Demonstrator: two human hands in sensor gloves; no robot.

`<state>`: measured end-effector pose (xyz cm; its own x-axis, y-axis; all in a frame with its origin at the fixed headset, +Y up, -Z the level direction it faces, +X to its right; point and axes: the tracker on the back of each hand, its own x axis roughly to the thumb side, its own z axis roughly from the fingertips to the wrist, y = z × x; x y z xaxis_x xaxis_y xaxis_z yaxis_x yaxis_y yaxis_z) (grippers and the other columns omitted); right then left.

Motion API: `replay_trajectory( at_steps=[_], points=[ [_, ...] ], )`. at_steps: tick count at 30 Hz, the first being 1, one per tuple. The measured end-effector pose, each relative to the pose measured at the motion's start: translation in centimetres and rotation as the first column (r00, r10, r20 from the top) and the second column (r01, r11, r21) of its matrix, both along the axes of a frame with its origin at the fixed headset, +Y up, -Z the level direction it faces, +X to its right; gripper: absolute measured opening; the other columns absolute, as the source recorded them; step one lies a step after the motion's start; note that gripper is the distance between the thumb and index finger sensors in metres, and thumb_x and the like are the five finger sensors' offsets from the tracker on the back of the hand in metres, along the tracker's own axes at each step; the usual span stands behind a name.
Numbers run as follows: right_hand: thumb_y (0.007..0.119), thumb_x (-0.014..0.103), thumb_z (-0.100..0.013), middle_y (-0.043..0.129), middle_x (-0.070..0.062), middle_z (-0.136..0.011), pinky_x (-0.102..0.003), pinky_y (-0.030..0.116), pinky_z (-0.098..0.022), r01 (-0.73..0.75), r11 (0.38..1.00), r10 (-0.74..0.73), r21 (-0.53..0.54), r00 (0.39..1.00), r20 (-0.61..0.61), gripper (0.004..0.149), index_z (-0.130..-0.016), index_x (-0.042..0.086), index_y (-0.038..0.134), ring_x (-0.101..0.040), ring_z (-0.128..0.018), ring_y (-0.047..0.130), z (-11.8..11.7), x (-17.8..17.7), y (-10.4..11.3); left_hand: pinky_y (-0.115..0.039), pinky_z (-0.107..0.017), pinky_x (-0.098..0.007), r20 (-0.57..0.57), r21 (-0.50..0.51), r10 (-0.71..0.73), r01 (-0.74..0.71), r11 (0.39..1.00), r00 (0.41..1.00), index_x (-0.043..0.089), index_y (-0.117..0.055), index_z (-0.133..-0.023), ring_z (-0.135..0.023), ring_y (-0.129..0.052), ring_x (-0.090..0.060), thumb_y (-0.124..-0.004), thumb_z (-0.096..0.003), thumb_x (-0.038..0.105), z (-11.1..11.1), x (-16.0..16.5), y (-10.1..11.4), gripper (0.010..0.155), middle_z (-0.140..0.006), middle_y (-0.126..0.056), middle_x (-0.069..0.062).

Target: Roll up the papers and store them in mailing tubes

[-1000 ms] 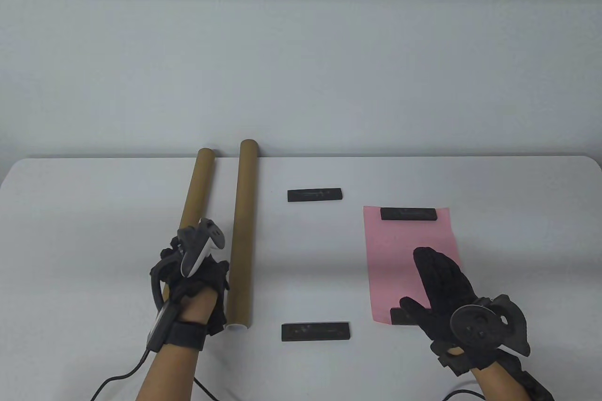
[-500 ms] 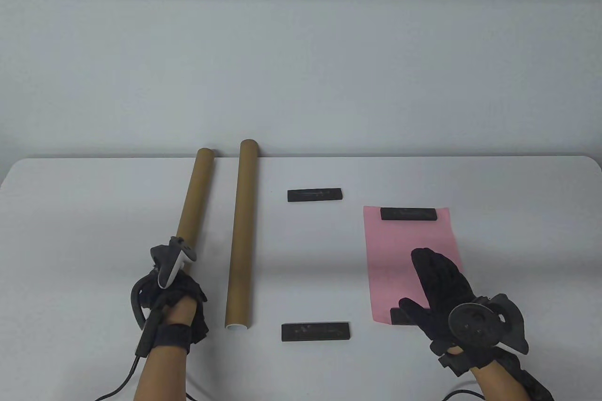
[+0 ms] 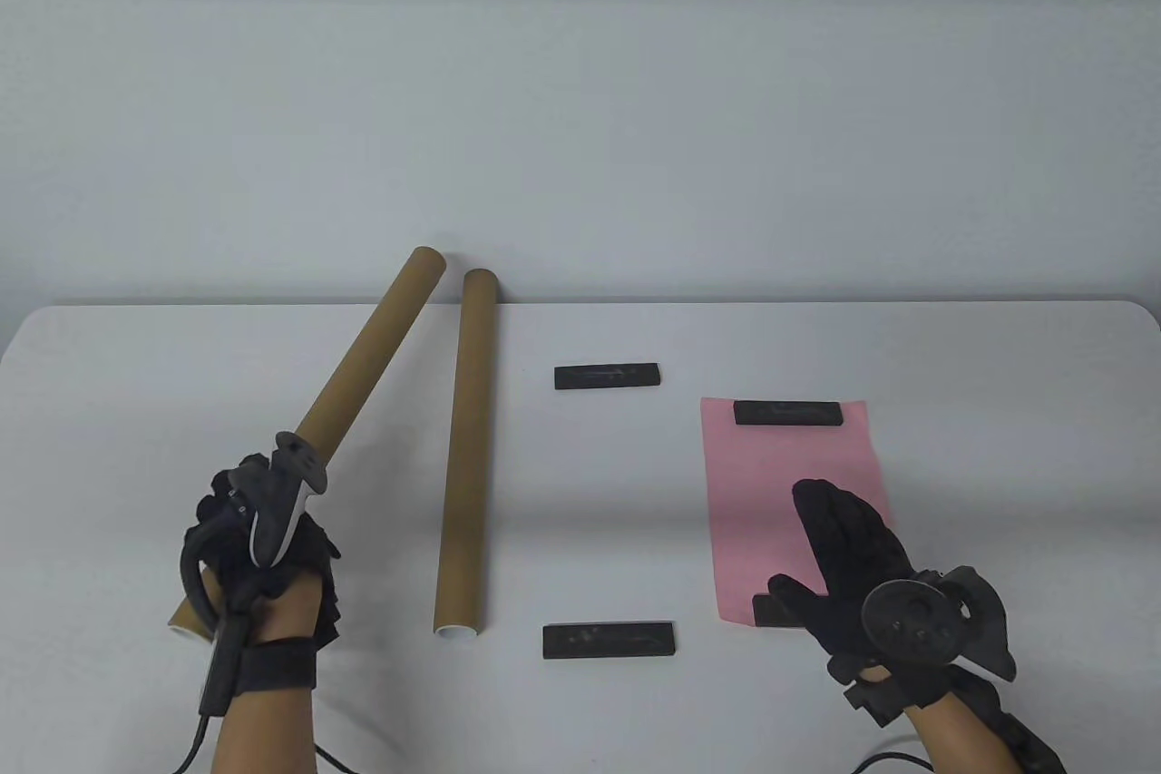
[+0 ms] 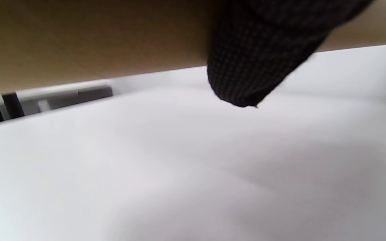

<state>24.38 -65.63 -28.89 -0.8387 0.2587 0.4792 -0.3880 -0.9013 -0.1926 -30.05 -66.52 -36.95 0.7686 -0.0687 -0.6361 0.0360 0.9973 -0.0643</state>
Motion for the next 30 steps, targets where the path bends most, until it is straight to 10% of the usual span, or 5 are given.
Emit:
replay_trajectory(
  at_steps=[12,21,25,30],
  points=[
    [0.082,0.055,-0.050,0.054,-0.030,-0.112,-0.070,0.065,-0.064,0.266,0.940,-0.271,-0.215,0.963,0.006,0.094,-0.114,-0.001,0.042,-0.060,-0.097,0.066,-1.7,1.4,-1.6,-0.057,-0.080,-0.061,0.430,0.345,-0.179,0.022,0.938,0.885,0.055,-0.058,-0.094,-0.105,-0.079,-0.021,-0.102,-0.0326,0.041,6.1,4.7,1.9,0.076,-0.104,-0.069,0.009],
    [0.086,0.055,-0.049,0.059,-0.028,-0.109,-0.067,0.068,-0.063,0.460,0.824,-0.489,-0.331,0.872,-0.003,0.091,-0.111,-0.001,0.050,-0.058,-0.095,0.071,-2.3,1.7,-2.2,-0.053,-0.078,-0.066,0.630,0.362,-0.234,-0.013,0.932,0.740,0.056,-0.059,-0.092,-0.106,-0.080,-0.019,-0.102,-0.0327,0.039,6.4,6.8,0.7,0.075,-0.102,-0.070,0.013],
    [0.090,0.053,-0.045,0.075,-0.022,-0.099,-0.061,0.078,-0.061,0.477,0.833,-0.519,-0.281,0.850,-0.095,0.081,-0.104,0.004,0.065,-0.049,-0.086,0.087,-1.6,1.1,-1.1,-0.053,-0.078,-0.067,0.627,0.309,-0.184,-0.025,0.951,0.757,0.054,-0.060,-0.090,-0.103,-0.082,-0.016,-0.101,-0.0326,0.039,5.8,6.4,0.2,0.072,-0.101,-0.070,0.015],
    [0.093,0.050,-0.044,0.078,-0.023,-0.097,-0.063,0.079,-0.060,0.524,0.729,-0.670,-0.441,0.676,-0.306,0.082,-0.105,0.003,0.066,-0.048,-0.083,0.090,-0.6,-0.4,0.0,-0.060,-0.077,-0.067,0.596,0.236,-0.082,-0.076,0.969,0.799,0.052,-0.068,-0.085,-0.101,-0.087,-0.010,-0.104,-0.0297,0.039,5.1,4.8,-0.6,0.067,-0.098,-0.075,0.017]
  ],
)
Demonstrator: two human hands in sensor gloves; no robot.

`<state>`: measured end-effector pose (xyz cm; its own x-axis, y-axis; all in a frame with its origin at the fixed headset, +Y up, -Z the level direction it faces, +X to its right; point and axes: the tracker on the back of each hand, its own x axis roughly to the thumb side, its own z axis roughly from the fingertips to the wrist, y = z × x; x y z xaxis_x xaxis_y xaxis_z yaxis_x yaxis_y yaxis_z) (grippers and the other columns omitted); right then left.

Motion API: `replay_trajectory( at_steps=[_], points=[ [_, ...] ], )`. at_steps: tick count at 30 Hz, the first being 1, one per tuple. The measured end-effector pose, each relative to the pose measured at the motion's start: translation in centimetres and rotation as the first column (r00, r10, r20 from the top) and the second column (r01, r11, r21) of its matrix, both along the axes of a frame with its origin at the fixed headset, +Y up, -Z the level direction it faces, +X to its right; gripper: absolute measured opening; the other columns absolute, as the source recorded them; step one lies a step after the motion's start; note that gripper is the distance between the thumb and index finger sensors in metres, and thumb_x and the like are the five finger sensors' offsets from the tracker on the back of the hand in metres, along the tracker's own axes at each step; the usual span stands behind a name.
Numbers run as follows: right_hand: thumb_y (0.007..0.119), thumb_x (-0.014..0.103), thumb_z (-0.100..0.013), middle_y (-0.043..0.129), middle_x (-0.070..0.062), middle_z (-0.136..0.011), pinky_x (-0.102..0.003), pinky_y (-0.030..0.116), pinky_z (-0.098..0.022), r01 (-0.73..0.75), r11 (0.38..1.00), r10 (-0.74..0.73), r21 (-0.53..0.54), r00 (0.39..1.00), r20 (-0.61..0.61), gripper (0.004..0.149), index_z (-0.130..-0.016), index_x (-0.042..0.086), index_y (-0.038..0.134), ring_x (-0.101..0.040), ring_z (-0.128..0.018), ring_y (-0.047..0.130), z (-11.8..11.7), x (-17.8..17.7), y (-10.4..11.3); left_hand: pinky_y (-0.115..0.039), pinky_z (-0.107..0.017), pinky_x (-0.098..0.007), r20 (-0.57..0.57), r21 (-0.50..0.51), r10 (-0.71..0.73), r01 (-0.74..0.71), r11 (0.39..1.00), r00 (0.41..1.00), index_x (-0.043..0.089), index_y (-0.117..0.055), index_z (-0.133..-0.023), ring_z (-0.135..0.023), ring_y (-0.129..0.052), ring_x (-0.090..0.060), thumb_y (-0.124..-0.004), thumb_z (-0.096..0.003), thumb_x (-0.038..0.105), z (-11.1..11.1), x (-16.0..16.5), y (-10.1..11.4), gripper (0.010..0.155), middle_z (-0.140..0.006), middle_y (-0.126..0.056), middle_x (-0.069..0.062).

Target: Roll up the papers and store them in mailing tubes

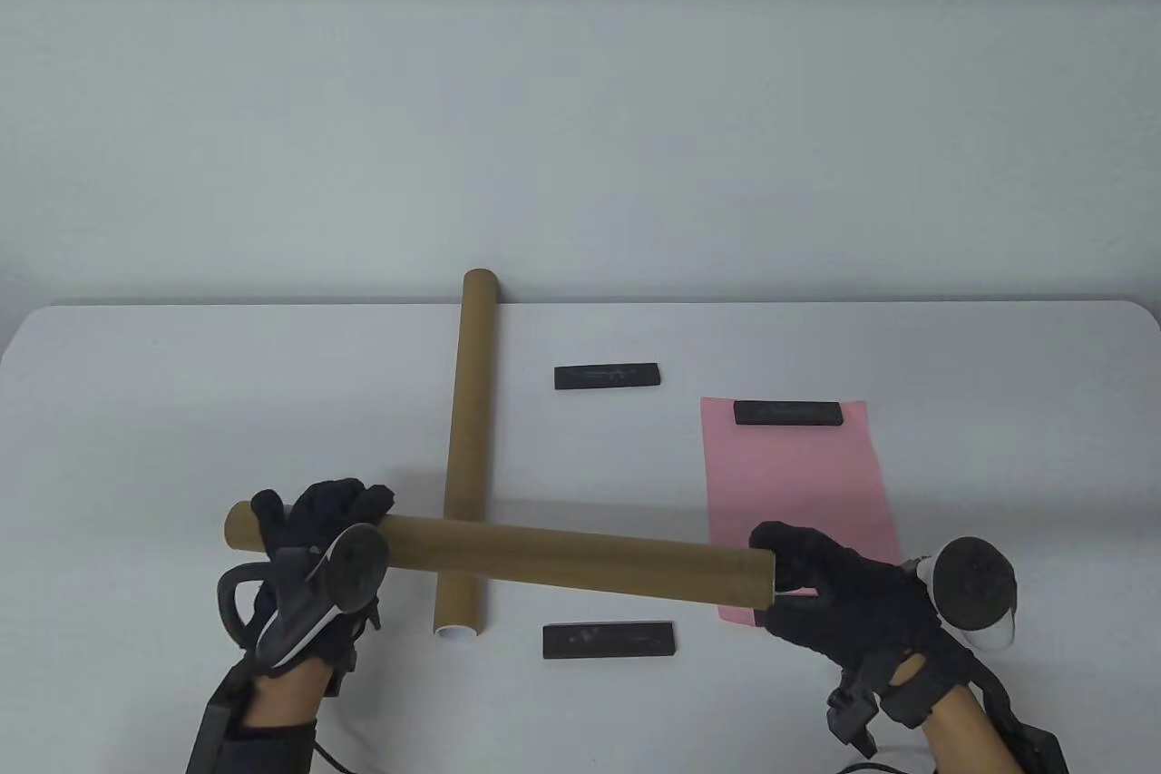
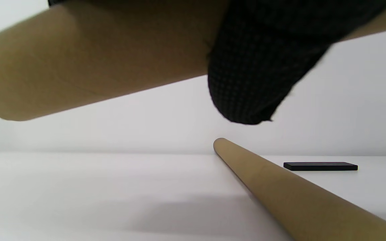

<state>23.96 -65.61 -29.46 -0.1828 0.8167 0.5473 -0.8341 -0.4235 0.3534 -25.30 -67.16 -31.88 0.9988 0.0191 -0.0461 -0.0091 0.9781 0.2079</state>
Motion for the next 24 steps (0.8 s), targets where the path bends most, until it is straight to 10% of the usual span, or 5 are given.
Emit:
replay_trajectory(
  at_steps=[11,19,24],
  points=[
    [0.086,0.041,-0.051,0.086,-0.020,-0.092,-0.061,0.080,-0.059,0.076,0.997,-0.072,0.034,0.993,-0.097,0.063,-0.101,0.004,0.074,-0.044,-0.079,0.096,1.4,-1.8,1.0,-0.061,-0.075,-0.068,0.008,-0.115,0.074,-0.072,0.991,0.997,0.052,-0.072,-0.083,-0.104,-0.086,-0.011,-0.105,-0.0276,0.036,-0.6,-0.8,-1.0,0.066,-0.098,-0.079,0.016],
    [0.087,0.038,-0.050,0.099,-0.014,-0.076,-0.058,0.086,-0.052,0.008,0.971,-0.031,0.239,0.995,0.091,0.045,-0.085,0.010,0.090,-0.039,-0.066,0.104,2.0,-0.8,1.9,-0.059,-0.075,-0.071,0.028,-0.045,0.042,-0.040,0.998,0.999,0.051,-0.073,-0.083,-0.102,-0.087,-0.013,-0.105,-0.0282,0.034,0.6,0.0,0.5,0.066,-0.098,-0.079,0.014],
    [0.083,0.036,-0.051,0.102,-0.011,-0.071,-0.054,0.090,-0.050,-0.380,0.797,0.140,0.470,0.873,0.468,0.040,-0.081,0.011,0.091,-0.035,-0.061,0.108,3.3,-0.9,2.3,-0.056,-0.075,-0.073,0.029,-0.022,0.010,-0.009,1.000,1.000,0.049,-0.070,-0.088,-0.101,-0.086,-0.016,-0.103,-0.0298,0.038,1.0,0.4,0.8,0.068,-0.100,-0.078,0.012]
  ],
)
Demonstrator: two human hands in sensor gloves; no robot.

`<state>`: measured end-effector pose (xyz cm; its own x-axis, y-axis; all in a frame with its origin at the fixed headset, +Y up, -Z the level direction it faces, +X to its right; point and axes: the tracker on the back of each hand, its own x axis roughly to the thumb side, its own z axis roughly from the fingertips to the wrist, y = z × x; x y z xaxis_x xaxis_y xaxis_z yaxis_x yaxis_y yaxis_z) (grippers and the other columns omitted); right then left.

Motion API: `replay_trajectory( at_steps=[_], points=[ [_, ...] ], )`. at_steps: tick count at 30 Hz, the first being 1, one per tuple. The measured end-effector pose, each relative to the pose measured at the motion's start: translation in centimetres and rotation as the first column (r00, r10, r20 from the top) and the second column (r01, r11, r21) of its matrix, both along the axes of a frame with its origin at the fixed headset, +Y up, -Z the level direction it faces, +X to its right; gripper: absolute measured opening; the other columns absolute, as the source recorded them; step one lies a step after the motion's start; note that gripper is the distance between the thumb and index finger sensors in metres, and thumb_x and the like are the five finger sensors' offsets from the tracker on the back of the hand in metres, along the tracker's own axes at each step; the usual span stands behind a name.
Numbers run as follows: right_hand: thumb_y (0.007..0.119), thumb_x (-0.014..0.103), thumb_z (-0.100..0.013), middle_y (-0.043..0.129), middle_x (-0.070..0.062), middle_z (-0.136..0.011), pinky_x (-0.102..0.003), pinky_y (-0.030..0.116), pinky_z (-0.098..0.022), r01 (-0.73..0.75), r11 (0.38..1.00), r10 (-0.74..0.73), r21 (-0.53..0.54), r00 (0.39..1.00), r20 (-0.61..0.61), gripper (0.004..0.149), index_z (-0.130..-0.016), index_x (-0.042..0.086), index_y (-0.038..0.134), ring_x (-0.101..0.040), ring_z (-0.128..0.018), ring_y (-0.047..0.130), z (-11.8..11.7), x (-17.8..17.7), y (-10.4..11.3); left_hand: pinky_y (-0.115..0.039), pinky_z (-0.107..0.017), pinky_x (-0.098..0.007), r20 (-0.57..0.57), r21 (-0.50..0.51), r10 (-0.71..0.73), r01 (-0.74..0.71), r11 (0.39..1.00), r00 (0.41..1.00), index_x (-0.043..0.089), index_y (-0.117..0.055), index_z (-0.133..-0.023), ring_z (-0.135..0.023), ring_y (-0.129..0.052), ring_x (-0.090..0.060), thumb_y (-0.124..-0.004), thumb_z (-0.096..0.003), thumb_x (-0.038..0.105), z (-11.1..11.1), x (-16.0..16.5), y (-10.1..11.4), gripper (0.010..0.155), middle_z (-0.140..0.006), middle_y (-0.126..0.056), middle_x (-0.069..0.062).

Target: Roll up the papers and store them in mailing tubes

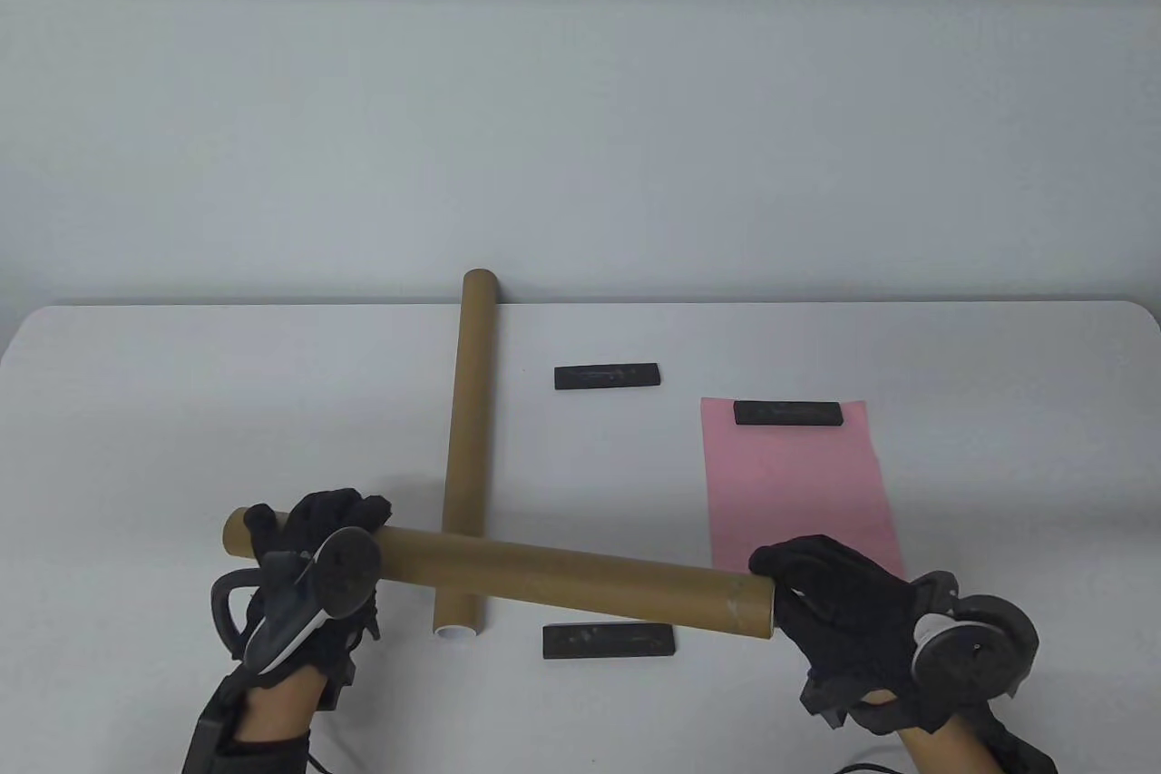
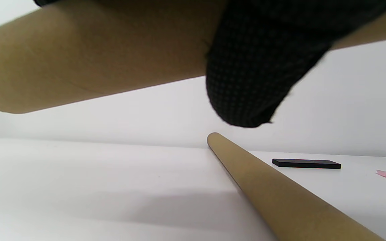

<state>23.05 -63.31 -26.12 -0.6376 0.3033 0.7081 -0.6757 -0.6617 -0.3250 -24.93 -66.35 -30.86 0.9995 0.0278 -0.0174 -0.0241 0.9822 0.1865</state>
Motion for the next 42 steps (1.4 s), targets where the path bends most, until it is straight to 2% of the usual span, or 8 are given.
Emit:
replay_trajectory(
  at_steps=[11,17,20,23,28,33,39,42],
  points=[
    [0.082,0.035,-0.051,0.102,-0.011,-0.069,-0.054,0.089,-0.050,0.032,0.997,-0.046,0.074,0.981,0.191,0.038,-0.080,0.012,0.092,-0.034,-0.060,0.107,-0.7,1.4,-0.5,-0.053,-0.074,-0.073,0.027,0.079,-0.015,0.012,0.997,1.000,0.049,-0.066,-0.092,-0.100,-0.086,-0.018,-0.101,-0.0309,0.043,0.8,1.2,1.1,0.071,-0.101,-0.075,0.011],
    [0.078,0.035,-0.054,0.097,-0.010,-0.074,-0.057,0.084,-0.055,-0.247,0.967,0.207,0.064,0.906,0.368,0.036,-0.082,0.015,0.088,-0.035,-0.067,0.102,-2.7,2.6,-0.9,-0.048,-0.074,-0.073,-0.032,0.075,-0.038,0.040,0.996,0.999,0.050,-0.067,-0.092,-0.100,-0.083,-0.019,-0.102,-0.0309,0.041,0.6,0.4,1.0,0.071,-0.101,-0.074,0.010],
    [0.081,0.037,-0.053,0.099,-0.010,-0.073,-0.057,0.085,-0.054,-0.313,0.927,0.375,-0.208,0.803,0.464,0.037,-0.081,0.016,0.091,-0.036,-0.066,0.103,-5.9,4.6,-0.6,-0.046,-0.075,-0.073,-0.070,0.069,-0.039,0.043,0.997,0.997,0.050,-0.067,-0.091,-0.100,-0.083,-0.019,-0.102,-0.0310,0.040,0.4,-0.5,0.9,0.071,-0.101,-0.074,0.011],
    [0.082,0.039,-0.052,0.099,-0.009,-0.072,-0.056,0.085,-0.054,-0.366,0.808,0.577,-0.462,0.648,0.496,0.037,-0.080,0.017,0.092,-0.035,-0.066,0.103,-10.1,7.6,-1.8,-0.046,-0.075,-0.073,-0.087,0.067,-0.026,0.032,0.997,0.996,0.050,-0.067,-0.091,-0.100,-0.082,-0.019,-0.102,-0.0309,0.040,0.4,-1.1,0.9,0.071,-0.101,-0.074,0.011],
    [0.082,0.038,-0.051,0.099,-0.009,-0.073,-0.056,0.085,-0.054,-0.244,0.526,0.807,-0.815,0.447,0.386,0.038,-0.081,0.017,0.092,-0.035,-0.066,0.103,-16.1,12.8,-6.2,-0.046,-0.075,-0.073,-0.099,0.067,-0.017,0.024,0.997,0.995,0.051,-0.067,-0.091,-0.100,-0.082,-0.019,-0.102,-0.0311,0.040,0.4,-1.5,0.8,0.071,-0.101,-0.073,0.011],
    [0.083,0.038,-0.051,0.100,-0.009,-0.072,-0.056,0.085,-0.054,-0.169,0.352,0.911,-0.921,0.288,0.295,0.038,-0.080,0.016,0.093,-0.034,-0.066,0.104,-18.9,15.2,-10.2,-0.045,-0.075,-0.073,-0.097,0.058,-0.041,0.047,0.997,0.994,0.051,-0.067,-0.091,-0.101,-0.081,-0.018,-0.102,-0.0310,0.040,0.3,-1.3,0.6,0.071,-0.101,-0.073,0.011],
    [0.083,0.038,-0.051,0.100,-0.007,-0.073,-0.055,0.085,-0.055,-0.151,0.312,0.934,-0.938,0.232,0.273,0.037,-0.080,0.017,0.093,-0.032,-0.067,0.105,-20.3,15.9,-12.0,-0.045,-0.075,-0.072,-0.102,0.045,-0.050,0.055,0.997,0.994,0.052,-0.067,-0.091,-0.101,-0.080,-0.018,-0.102,-0.0308,0.040,0.3,-1.3,0.2,0.071,-0.102,-0.072,0.011],
    [0.083,0.039,-0.051,0.100,-0.006,-0.071,-0.055,0.085,-0.055,-0.153,0.346,0.925,-0.926,0.222,0.309,0.037,-0.079,0.017,0.092,-0.031,-0.066,0.105,-20.2,16.0,-12.5,-0.045,-0.075,-0.072,-0.100,0.034,-0.058,0.062,0.998,0.993,0.052,-0.067,-0.091,-0.101,-0.081,-0.018,-0.102,-0.0309,0.040,0.2,-1.1,0.0,0.071,-0.102,-0.072,0.011]
  ],
)
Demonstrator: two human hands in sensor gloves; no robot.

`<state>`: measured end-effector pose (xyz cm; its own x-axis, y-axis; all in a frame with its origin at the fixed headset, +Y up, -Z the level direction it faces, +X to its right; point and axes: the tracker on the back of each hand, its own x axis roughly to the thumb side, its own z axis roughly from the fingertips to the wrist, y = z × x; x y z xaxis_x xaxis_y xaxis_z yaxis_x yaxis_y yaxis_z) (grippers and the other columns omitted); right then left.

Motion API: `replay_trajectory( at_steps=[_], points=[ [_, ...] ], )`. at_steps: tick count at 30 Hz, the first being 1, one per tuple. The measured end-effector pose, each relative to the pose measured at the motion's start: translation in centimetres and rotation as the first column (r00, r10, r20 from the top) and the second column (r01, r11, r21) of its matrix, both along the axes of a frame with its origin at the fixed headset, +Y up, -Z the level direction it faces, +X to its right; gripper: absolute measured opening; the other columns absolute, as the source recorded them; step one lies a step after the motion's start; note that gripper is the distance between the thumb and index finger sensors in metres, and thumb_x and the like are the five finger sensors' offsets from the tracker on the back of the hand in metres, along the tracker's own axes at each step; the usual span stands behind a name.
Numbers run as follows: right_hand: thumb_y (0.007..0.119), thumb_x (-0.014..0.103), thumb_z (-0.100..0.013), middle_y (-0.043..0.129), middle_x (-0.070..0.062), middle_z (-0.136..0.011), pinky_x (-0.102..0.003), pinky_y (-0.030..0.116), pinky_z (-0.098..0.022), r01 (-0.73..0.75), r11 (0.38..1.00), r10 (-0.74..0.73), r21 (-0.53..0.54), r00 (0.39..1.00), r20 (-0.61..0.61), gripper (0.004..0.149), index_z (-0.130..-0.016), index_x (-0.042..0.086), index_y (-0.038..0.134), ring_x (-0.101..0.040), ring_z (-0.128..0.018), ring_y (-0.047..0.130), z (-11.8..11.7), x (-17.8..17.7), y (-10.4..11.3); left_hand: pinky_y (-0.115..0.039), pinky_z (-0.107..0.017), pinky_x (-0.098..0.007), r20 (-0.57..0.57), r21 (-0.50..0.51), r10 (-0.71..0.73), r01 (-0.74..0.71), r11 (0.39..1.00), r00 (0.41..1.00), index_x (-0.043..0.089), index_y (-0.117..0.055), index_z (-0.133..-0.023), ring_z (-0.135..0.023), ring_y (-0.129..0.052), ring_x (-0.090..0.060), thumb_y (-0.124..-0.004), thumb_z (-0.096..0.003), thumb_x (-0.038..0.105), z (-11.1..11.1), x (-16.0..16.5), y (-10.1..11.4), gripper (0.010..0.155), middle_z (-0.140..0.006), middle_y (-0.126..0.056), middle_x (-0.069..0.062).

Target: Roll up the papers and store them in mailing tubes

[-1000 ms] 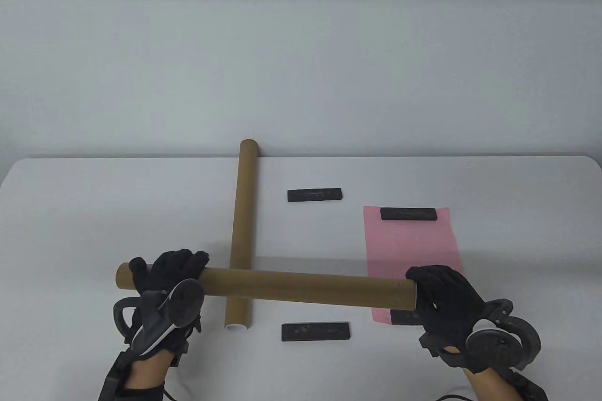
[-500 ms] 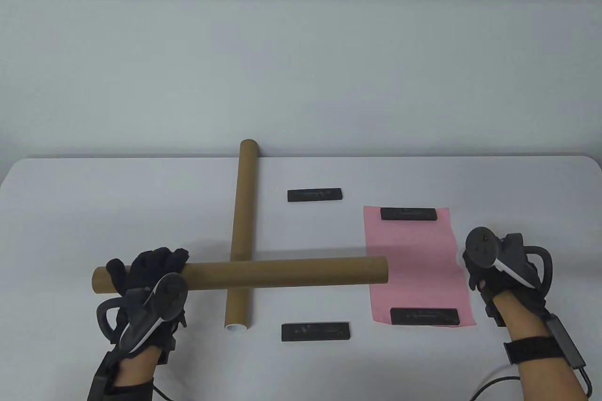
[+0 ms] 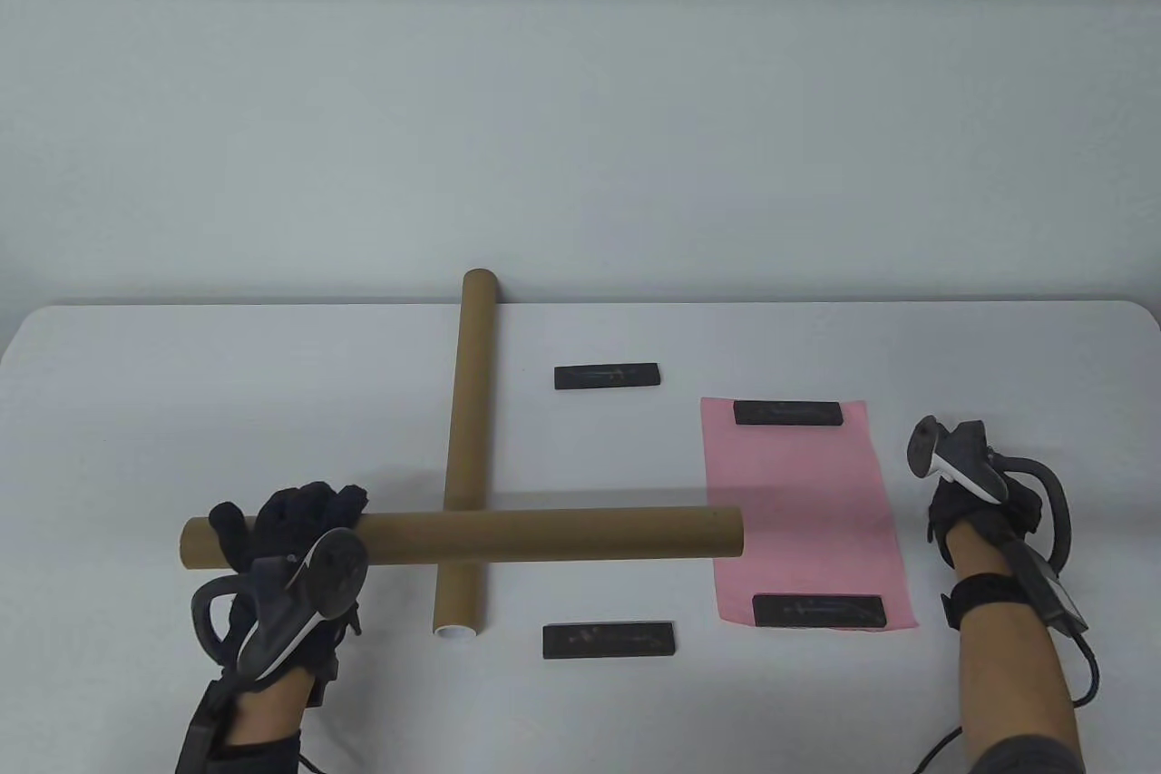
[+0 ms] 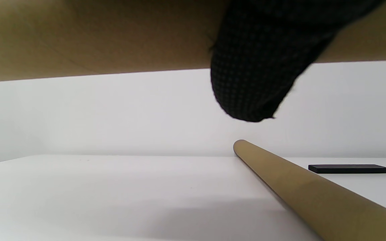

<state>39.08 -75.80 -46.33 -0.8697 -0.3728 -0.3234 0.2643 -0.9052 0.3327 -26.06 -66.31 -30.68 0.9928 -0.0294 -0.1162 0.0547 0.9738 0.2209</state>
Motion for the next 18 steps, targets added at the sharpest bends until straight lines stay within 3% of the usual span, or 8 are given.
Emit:
replay_trajectory(
  at_steps=[6,11,13,16,18],
  points=[
    [0.081,0.044,-0.051,0.099,-0.006,-0.074,-0.055,0.085,-0.055,-0.066,0.998,0.067,0.021,0.998,-0.005,0.042,-0.082,0.017,0.090,-0.032,-0.067,0.104,0.1,-0.2,-0.2,-0.045,-0.075,-0.072,0.007,-0.004,-0.012,0.012,1.000,1.000,0.052,-0.067,-0.091,-0.101,-0.080,-0.018,-0.102,-0.0307,0.040,0.0,0.2,-0.1,0.071,-0.102,-0.072,0.011],
    [0.076,0.046,-0.051,0.094,-0.012,-0.083,-0.059,0.081,-0.057,0.021,0.989,-0.006,0.147,0.995,-0.102,0.051,-0.090,0.013,0.084,-0.040,-0.074,0.099,1.6,-0.9,3.2,-0.045,-0.075,-0.072,0.007,-0.014,-0.006,0.006,1.000,1.000,0.052,-0.067,-0.091,-0.101,-0.080,-0.018,-0.102,-0.0307,0.040,-0.2,0.3,-0.2,0.071,-0.102,-0.071,0.011],
    [0.076,0.047,-0.051,0.094,-0.013,-0.083,-0.059,0.081,-0.056,0.117,0.963,-0.072,0.244,0.980,-0.185,0.052,-0.090,0.013,0.084,-0.041,-0.074,0.099,3.2,-2.5,5.2,-0.044,-0.075,-0.071,0.004,-0.016,-0.005,0.005,1.000,1.000,0.053,-0.067,-0.091,-0.102,-0.080,-0.017,-0.102,-0.0306,0.040,-0.3,0.2,-0.4,0.071,-0.103,-0.071,0.013],
    [0.076,0.049,-0.052,0.093,-0.015,-0.084,-0.061,0.080,-0.056,0.324,0.870,-0.205,0.371,0.923,-0.325,0.056,-0.092,0.010,0.084,-0.044,-0.075,0.097,7.3,-5.7,7.6,-0.045,-0.075,-0.071,0.000,-0.011,-0.008,0.008,1.000,1.000,0.053,-0.066,-0.091,-0.101,-0.080,-0.017,-0.102,-0.0305,0.041,-0.5,0.4,-0.8,0.071,-0.102,-0.071,0.014],
    [0.076,0.050,-0.052,0.092,-0.017,-0.086,-0.062,0.079,-0.057,0.412,0.823,-0.246,0.391,0.879,-0.409,0.058,-0.093,0.010,0.083,-0.045,-0.076,0.096,10.3,-8.2,9.2,-0.045,-0.075,-0.070,0.001,-0.028,-0.006,0.006,1.000,1.000,0.053,-0.066,-0.091,-0.101,-0.080,-0.017,-0.102,-0.0307,0.041,-0.6,0.6,-0.9,0.071,-0.102,-0.071,0.015]
  ],
)
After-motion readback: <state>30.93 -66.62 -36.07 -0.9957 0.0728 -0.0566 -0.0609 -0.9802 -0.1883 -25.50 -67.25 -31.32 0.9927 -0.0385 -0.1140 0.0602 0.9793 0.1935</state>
